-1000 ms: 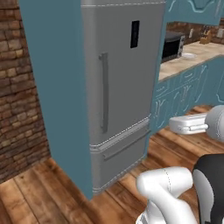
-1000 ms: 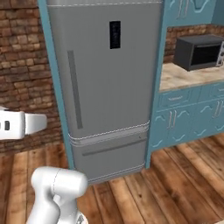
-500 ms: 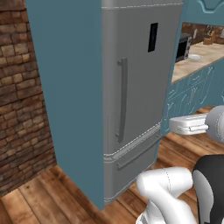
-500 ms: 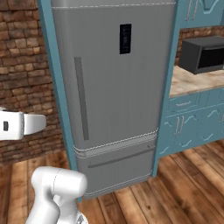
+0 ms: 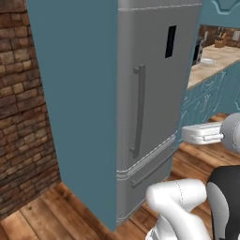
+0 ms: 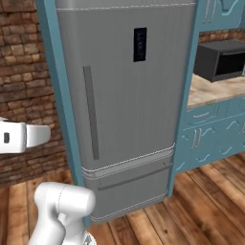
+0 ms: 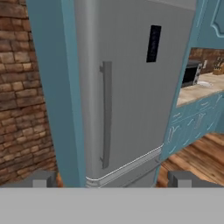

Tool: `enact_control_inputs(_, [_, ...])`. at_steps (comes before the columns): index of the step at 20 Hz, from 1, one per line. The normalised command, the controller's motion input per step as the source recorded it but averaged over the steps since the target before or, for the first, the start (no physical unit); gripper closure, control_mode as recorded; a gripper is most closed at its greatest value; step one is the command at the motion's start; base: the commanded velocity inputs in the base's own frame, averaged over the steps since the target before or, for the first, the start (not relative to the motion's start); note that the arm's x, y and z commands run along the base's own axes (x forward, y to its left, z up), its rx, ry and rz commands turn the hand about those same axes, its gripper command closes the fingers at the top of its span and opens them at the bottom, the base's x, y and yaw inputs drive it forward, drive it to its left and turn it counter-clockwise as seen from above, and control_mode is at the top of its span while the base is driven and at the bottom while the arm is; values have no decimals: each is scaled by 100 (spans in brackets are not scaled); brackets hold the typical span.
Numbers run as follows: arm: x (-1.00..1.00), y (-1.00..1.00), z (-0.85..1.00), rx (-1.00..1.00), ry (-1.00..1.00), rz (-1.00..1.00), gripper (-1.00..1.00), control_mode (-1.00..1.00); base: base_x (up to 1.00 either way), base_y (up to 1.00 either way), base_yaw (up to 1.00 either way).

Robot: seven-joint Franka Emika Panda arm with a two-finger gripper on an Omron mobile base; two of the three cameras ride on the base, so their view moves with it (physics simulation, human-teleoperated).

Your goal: Move the hot dog bun to the plate on the dining table and place the condiment next to that plate. Then navigate to the fridge and take the sausage and place it on the plate as well.

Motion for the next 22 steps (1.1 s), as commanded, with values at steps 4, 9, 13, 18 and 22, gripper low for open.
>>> enact_control_inputs(4, [0,0,0,0,0,0,-100,100,31,41,-9])
enact_control_inputs(9, [0,0,0,0,0,0,-100,100,29,32,-5])
enact_control_inputs(13, [0,-4,-8,0,0,0,-100,-100,0,2,0])
enact_control_inputs(18, [36,-52,-46,4,15,15,-100,-100,0,0,0])
enact_control_inputs(22, [62,-47,-55,7,13,41,-100,-100,0,0,0])
